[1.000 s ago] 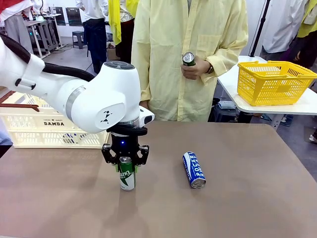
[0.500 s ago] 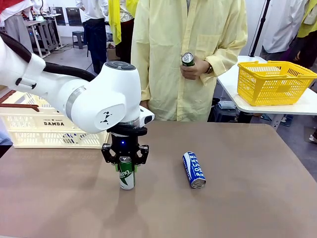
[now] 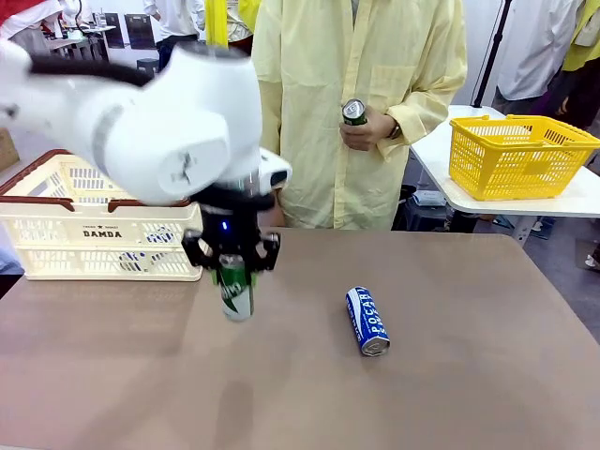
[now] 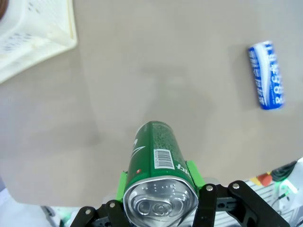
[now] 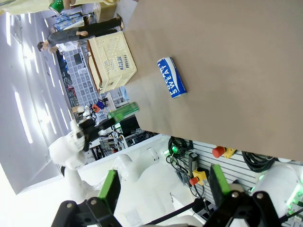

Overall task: Place the drinks into the Shopping basket.
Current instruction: Pick up one drink and place it into the Shopping basket.

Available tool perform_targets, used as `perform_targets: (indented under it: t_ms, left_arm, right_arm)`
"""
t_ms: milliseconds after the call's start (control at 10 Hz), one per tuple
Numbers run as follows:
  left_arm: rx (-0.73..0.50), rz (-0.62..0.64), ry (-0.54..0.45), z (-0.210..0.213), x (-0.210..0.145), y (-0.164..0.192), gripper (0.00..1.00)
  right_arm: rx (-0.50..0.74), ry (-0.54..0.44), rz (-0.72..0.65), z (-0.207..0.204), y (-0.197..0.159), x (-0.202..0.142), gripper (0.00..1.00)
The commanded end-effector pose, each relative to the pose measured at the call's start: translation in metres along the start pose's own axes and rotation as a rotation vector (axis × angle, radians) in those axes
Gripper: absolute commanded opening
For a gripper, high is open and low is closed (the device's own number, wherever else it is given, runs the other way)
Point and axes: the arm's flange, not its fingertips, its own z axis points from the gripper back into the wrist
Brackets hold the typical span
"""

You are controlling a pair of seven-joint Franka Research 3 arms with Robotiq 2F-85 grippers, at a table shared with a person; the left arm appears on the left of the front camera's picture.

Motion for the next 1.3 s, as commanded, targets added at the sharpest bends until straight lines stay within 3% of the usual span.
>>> perform_targets:
  t_ms: [0,200,300,400,600,700,800,1000,1200]
  left_arm:
    - [0.013,-0.042,0.008,0.054,-0.009,0.012,0.0]
    - [-0.038,-0.086,0.037,0.074,-0.025,0.018,0.0]
    - [-0.078,0.013,0.153,0.074,-0.038,0.014,0.0]
    - [0.006,-0.066,0.002,0.076,-0.023,0.011,0.0]
    - [0.006,-0.066,0.002,0.076,-0.023,0.011,0.0]
    - [-0.017,-0.053,0.051,0.076,-0.03,0.009,0.0]
    - [-0.02,-0.082,0.059,0.087,-0.012,0.023,0.0]
    - [-0.086,-0.081,0.048,0.132,0.038,0.088,0.0]
    - [-0.139,0.061,-0.005,0.166,0.087,0.156,0.0]
  right_arm:
    - [-0.001,0.003,-0.004,0.0,0.001,-0.003,1.0]
    - [-0.001,0.003,-0.004,0.0,0.001,-0.003,1.0]
    - [-0.001,0.003,-0.004,0.0,0.001,-0.003,1.0]
    - [-0.001,0.003,-0.004,0.0,0.001,-0.003,1.0]
    - [-0.001,0.003,-0.004,0.0,0.001,-0.003,1.0]
    - [-0.001,0.003,-0.004,0.0,0.001,-0.003,1.0]
    - [-0.001,0.003,-0.004,0.0,0.001,-0.003,1.0]
    - [-0.001,0.003,-0.004,0.0,0.001,-0.003,1.0]
    - [-0.001,0.003,-0.004,0.0,0.001,-0.003,1.0]
